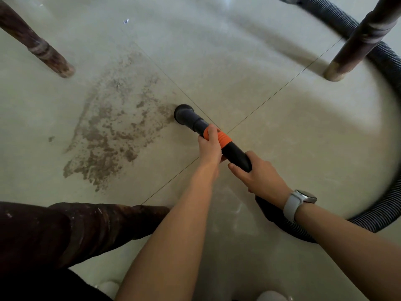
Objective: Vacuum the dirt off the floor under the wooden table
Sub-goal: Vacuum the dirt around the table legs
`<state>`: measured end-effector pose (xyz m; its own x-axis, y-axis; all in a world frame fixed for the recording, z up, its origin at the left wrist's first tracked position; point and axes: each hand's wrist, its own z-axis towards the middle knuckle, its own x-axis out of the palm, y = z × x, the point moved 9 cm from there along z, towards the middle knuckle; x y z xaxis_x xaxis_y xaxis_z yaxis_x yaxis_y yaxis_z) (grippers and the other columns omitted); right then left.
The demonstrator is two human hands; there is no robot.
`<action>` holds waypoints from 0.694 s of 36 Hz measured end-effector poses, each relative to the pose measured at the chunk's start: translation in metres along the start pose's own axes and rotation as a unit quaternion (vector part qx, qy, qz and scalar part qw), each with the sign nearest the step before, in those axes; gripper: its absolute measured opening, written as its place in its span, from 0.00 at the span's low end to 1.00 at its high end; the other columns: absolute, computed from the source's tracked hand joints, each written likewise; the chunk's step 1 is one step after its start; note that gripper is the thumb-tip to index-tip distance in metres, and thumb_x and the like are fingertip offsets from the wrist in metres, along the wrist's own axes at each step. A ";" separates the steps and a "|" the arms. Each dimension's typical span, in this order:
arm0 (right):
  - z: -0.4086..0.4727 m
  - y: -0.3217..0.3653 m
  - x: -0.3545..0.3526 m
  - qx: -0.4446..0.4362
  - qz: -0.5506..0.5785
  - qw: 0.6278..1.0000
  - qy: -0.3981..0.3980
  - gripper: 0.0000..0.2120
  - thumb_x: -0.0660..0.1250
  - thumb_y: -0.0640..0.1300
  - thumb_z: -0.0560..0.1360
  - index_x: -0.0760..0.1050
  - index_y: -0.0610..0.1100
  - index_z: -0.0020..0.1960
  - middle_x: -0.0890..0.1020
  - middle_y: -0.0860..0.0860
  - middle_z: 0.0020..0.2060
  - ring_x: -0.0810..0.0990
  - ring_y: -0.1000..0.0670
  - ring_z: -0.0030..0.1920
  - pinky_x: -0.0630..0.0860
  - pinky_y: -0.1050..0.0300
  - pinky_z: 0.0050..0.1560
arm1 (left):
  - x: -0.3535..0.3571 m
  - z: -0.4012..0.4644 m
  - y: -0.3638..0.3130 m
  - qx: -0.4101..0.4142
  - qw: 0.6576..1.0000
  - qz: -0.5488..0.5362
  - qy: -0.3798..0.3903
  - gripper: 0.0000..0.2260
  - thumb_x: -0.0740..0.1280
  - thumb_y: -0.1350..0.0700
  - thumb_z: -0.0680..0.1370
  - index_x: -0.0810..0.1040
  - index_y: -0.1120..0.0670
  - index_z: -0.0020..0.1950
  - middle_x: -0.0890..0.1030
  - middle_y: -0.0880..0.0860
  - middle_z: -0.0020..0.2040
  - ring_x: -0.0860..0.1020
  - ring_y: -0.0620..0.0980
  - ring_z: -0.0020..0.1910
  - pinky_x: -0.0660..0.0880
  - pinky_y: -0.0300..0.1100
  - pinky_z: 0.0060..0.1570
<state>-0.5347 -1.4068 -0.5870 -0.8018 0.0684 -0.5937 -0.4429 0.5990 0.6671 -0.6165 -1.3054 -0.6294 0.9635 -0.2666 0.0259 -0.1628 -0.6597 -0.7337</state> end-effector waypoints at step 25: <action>-0.009 0.024 0.051 -0.065 0.047 0.988 0.131 0.12 0.65 0.53 0.77 0.71 0.44 0.51 0.75 0.50 0.33 0.74 0.52 0.28 0.76 0.56 0.32 | -0.079 -0.026 0.029 0.003 0.982 -0.046 -0.186 0.22 0.57 0.43 0.81 0.62 0.53 0.70 0.74 0.57 0.60 0.75 0.57 0.58 0.74 0.55 0.61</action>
<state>-0.5896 -1.3967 -0.5972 -0.9103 -0.1000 -0.4017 -0.3962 0.4913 0.7757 -0.7029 -1.3217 -0.6346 0.9853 0.0691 -0.1564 -0.0714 -0.6649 -0.7435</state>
